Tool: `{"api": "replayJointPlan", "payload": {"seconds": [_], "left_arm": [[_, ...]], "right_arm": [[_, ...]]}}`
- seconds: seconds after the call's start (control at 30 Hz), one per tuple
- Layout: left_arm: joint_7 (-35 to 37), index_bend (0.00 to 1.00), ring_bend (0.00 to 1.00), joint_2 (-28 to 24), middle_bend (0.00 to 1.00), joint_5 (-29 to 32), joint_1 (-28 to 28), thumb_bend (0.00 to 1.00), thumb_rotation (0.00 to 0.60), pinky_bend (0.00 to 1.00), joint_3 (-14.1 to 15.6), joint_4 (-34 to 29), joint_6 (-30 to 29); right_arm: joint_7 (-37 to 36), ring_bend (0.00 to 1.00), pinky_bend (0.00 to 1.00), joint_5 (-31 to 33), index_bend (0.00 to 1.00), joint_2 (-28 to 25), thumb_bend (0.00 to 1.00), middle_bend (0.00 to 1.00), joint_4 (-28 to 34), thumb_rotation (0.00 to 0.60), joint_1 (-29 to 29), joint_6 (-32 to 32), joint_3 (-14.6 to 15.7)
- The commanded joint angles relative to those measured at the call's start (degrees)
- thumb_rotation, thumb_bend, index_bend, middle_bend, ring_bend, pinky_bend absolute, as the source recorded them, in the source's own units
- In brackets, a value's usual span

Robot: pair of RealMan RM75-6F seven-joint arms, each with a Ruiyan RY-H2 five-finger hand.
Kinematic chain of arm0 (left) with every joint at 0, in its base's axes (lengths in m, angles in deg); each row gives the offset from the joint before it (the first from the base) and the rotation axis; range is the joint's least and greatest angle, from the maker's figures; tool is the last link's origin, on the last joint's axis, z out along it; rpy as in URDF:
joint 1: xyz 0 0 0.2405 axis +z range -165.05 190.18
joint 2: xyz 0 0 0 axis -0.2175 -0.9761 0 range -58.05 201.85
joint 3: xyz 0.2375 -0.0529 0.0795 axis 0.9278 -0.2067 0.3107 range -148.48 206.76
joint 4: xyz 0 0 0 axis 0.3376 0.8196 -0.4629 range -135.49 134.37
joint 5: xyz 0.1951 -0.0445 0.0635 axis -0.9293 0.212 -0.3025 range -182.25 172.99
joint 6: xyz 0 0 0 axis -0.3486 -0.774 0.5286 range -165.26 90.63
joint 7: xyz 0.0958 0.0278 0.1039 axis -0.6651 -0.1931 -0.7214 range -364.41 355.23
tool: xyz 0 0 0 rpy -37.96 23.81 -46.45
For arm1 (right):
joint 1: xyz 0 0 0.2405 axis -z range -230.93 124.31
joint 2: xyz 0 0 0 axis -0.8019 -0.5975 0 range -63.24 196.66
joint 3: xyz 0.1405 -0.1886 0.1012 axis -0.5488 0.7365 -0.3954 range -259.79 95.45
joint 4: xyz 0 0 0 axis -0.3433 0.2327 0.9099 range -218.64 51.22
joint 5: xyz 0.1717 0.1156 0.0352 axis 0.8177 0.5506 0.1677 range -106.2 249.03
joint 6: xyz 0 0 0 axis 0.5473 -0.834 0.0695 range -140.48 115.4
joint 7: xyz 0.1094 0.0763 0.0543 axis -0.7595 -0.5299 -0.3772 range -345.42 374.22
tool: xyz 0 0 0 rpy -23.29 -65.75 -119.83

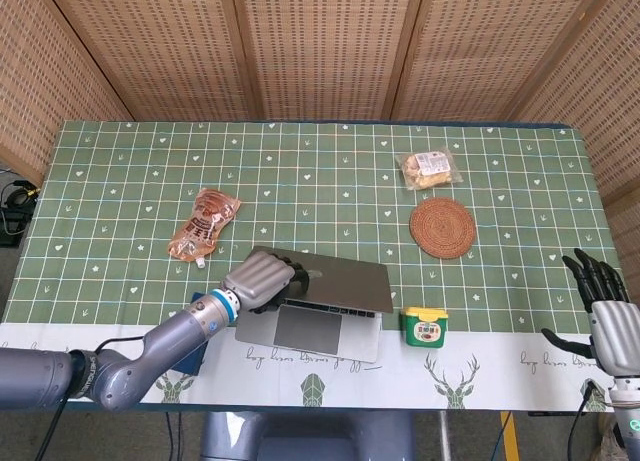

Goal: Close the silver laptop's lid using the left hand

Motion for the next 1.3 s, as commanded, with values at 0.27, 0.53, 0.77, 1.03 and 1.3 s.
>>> {"api": "replayJointPlan", "payload": {"seconds": [0.27,0.53,0.77,1.03,1.3], "left_arm": [[6.5,0.32,0.24,2.8,0.25,-5.2,4.2,1.0,0.6,0.28,3.9,2.5,4.2],[8.4,0.32,0.23,6.7,0.25,-6.8,5.4,1.0,0.6,0.28,6.1,5.5,6.5],[9.2,0.32,0.23,8.4,0.24,-7.8,5.8,1.0,0.6,0.28,6.9,7.3,6.6],[11.8,0.3,0.22,6.8,0.23,-9.8,7.5,1.0,0.6,0.27,5.9,5.9,4.7],[14.2,0.01,0.0,2.0,0.0,-18.2,14.9,0.42,0.6,0.01,5.0,1.4,-7.0]], "right_arm": [[0.1,0.0,0.0,0.2,0.0,-0.2,0.1,0.0,0.3,0.6,0.4,0.9,-0.3],[-0.4,0.0,0.0,1.2,0.0,-0.4,0.1,0.0,-0.1,0.6,0.4,0.5,-0.7],[-0.8,0.0,0.0,1.6,0.0,-0.4,0.1,0.0,-0.3,0.6,0.4,0.4,-0.9],[-0.7,0.0,0.0,1.4,0.0,-0.5,0.1,0.0,-0.1,0.6,0.5,0.7,-0.9],[-0.7,0.0,0.0,1.0,0.0,-0.4,0.1,0.0,-0.1,0.6,0.5,0.6,-0.7]]}}
